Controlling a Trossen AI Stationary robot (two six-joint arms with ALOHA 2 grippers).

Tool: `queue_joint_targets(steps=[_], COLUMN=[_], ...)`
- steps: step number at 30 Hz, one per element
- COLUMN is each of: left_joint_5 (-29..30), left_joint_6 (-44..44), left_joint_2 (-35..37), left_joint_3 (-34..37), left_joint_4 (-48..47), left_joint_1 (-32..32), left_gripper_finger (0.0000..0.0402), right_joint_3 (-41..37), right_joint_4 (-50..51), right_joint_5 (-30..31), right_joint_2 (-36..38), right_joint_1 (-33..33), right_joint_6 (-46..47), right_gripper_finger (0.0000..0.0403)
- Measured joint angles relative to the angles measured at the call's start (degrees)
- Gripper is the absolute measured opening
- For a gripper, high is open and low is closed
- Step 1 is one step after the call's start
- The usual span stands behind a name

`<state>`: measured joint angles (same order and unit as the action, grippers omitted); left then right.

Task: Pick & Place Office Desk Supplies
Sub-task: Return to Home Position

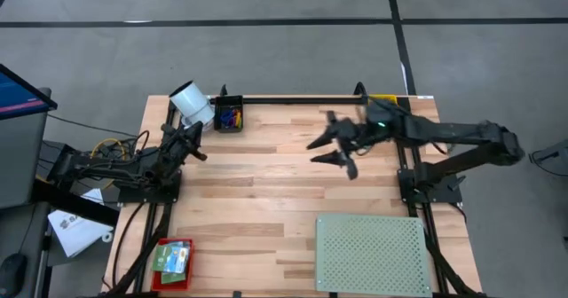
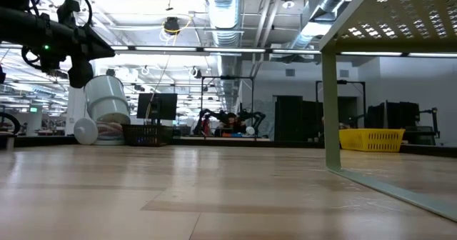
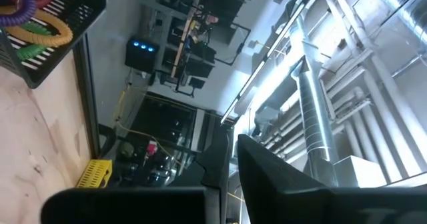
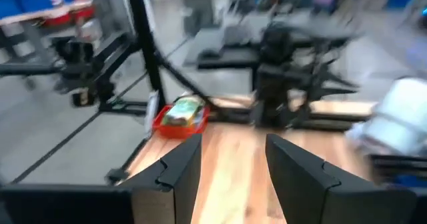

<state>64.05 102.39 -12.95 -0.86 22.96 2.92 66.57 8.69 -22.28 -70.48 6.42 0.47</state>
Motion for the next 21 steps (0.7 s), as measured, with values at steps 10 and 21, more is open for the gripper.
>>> queue_joint_targets(steps=[10, 21], left_joint_5=[0.0, 0.0], left_joint_6=[0.0, -0.1], left_joint_2=[0.0, 0.0], left_joint_3=[0.0, 0.0], left_joint_4=[0.1, 0.1], left_joint_1=[0.0, 0.0], left_gripper_finger=[0.0026, 0.0026], right_joint_3=[-40.3, -61.3], right_joint_4=[-25.4, -26.0], right_joint_5=[9.0, 18.5], right_joint_2=[26.0, 49.2], right_joint_1=[-4.6, -9.3], right_joint_6=[12.5, 15.9], right_gripper_finger=[0.0164, 0.0164])
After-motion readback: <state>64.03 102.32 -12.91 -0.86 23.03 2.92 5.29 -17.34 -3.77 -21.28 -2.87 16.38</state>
